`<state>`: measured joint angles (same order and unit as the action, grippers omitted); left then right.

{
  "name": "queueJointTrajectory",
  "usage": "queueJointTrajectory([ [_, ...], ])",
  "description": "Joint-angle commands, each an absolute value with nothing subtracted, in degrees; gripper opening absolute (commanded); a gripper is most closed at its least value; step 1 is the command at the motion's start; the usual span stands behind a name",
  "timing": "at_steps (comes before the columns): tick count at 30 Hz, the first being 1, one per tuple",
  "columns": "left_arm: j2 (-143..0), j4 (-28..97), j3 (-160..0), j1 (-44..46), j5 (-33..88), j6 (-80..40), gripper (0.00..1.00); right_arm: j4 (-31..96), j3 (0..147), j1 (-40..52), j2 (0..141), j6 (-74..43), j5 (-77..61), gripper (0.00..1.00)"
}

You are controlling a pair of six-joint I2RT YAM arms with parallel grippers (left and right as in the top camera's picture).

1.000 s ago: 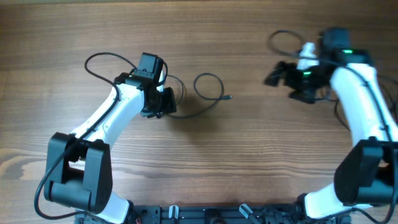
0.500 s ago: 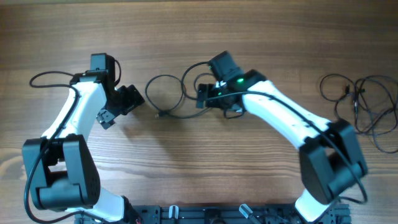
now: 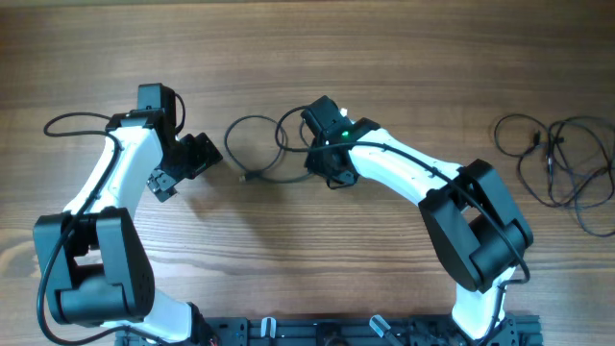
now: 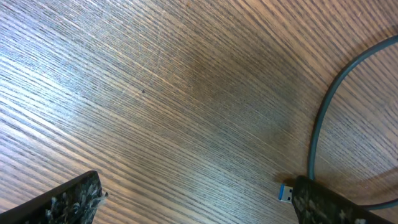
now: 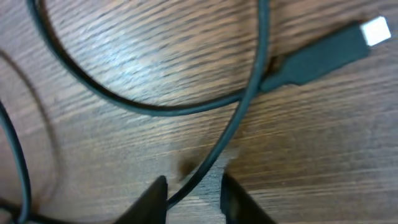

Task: Untangle cables
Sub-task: 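Move the right gripper back to the center and grasp the USB cable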

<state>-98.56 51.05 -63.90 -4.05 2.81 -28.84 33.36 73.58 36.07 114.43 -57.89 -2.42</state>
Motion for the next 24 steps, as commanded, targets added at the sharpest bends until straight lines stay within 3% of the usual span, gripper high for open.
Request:
queueJointTrajectory([
  [1,-97.4,51.2,-64.0,-4.3,2.1,-29.0,1.00,33.5,73.4,36.5,115.8,-63.6,0.1,0.22],
  [14,-97.4,51.3,-64.0,-4.3,4.5,-29.0,1.00,33.7,73.4,39.0,116.0,-69.2,1.4,0.22],
  [18,-97.4,51.4,-64.0,-4.3,4.5,-29.0,1.00,35.5,73.4,39.0,116.0,-69.2,2.1,0.04],
  [24,-97.4,51.7,-64.0,-4.3,4.5,-29.0,1.00,46.1,73.4,37.3,115.9,-66.4,9.2,0.04],
])
